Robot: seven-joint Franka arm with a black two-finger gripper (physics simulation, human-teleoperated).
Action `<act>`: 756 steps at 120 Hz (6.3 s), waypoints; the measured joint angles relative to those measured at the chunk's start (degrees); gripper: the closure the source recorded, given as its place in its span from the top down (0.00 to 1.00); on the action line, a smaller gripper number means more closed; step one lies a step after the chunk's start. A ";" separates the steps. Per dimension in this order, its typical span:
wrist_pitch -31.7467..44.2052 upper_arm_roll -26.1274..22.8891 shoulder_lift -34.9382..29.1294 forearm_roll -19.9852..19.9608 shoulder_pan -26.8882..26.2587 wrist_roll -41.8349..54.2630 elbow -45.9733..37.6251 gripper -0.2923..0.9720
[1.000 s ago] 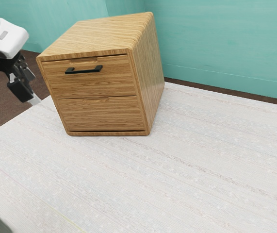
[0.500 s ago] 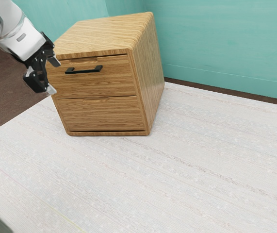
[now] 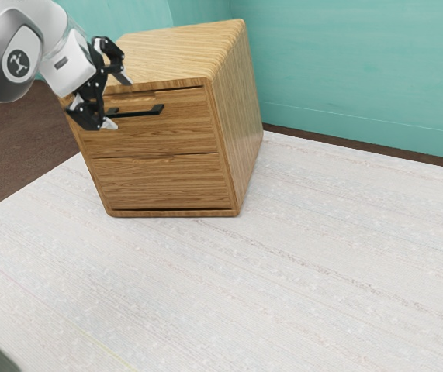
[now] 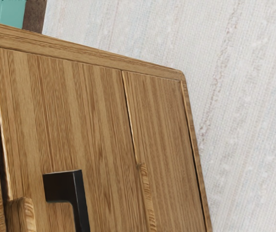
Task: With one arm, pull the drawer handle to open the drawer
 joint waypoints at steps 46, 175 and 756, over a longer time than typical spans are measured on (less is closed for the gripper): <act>6.81 -0.45 5.92 0.13 1.08 4.84 2.99 0.62; 8.60 1.70 10.28 0.13 0.26 9.54 3.64 0.56; 10.91 4.64 -22.21 -0.48 -1.40 7.57 -31.97 0.52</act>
